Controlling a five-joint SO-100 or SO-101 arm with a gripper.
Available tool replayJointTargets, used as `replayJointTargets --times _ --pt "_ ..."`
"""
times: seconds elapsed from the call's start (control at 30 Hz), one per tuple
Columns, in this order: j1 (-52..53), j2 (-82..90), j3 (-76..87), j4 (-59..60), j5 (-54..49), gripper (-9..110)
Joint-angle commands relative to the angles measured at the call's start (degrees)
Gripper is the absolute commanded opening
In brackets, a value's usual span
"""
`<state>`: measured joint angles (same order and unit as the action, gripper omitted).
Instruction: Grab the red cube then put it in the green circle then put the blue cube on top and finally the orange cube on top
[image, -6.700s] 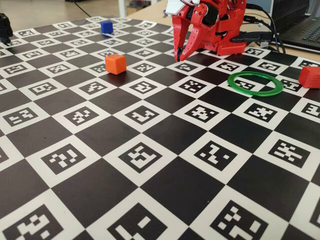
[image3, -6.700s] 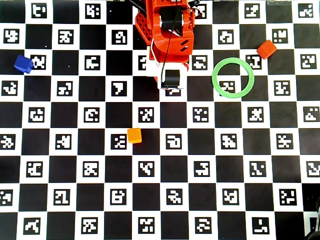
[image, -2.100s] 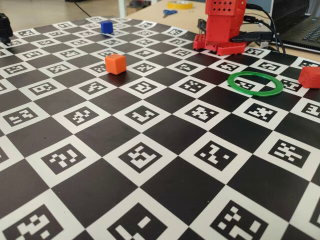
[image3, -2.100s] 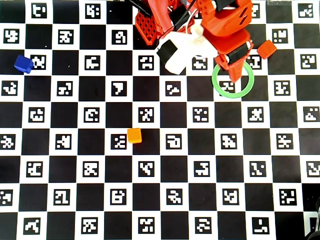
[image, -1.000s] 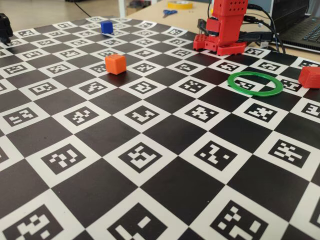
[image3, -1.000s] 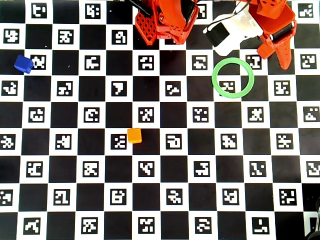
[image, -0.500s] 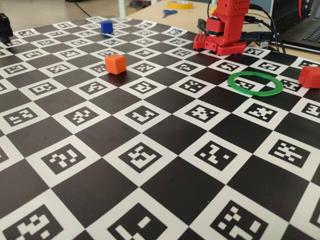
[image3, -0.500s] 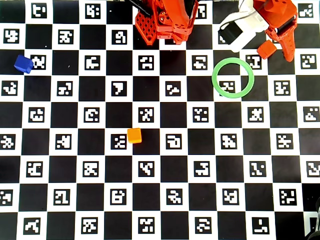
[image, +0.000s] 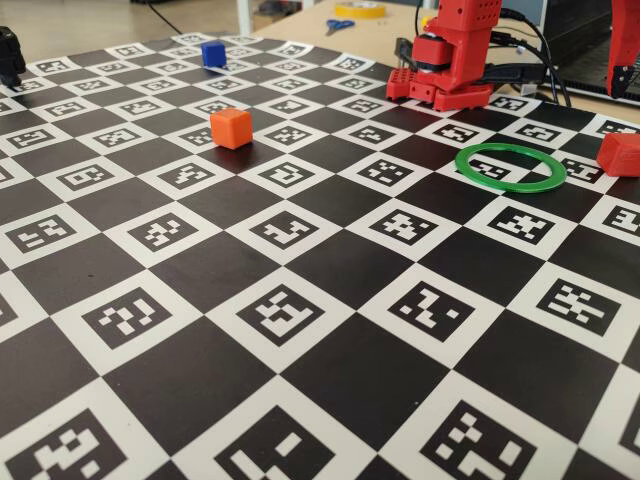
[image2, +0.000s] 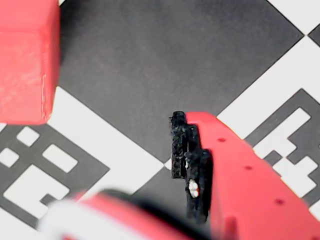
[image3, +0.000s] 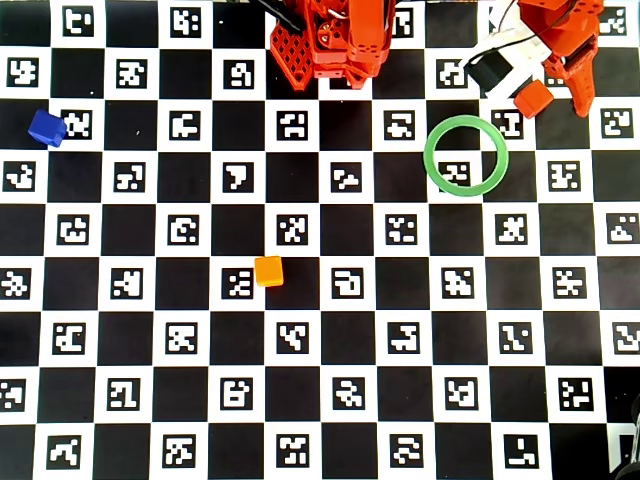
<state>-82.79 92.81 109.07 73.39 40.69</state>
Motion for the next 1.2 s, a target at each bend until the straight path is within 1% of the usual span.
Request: replayJointTargets --times 0.0,0.43,0.77,1.17 --pt "-0.1 -0.5 -1.1 -1.5 0.5 59" --pt "0.5 -3.2 1.7 -10.5 0.8 58" --pt "4.7 -5.0 1.2 -11.8 -0.1 57" --pt "4.7 -7.2 1.0 -13.4 -0.1 55"
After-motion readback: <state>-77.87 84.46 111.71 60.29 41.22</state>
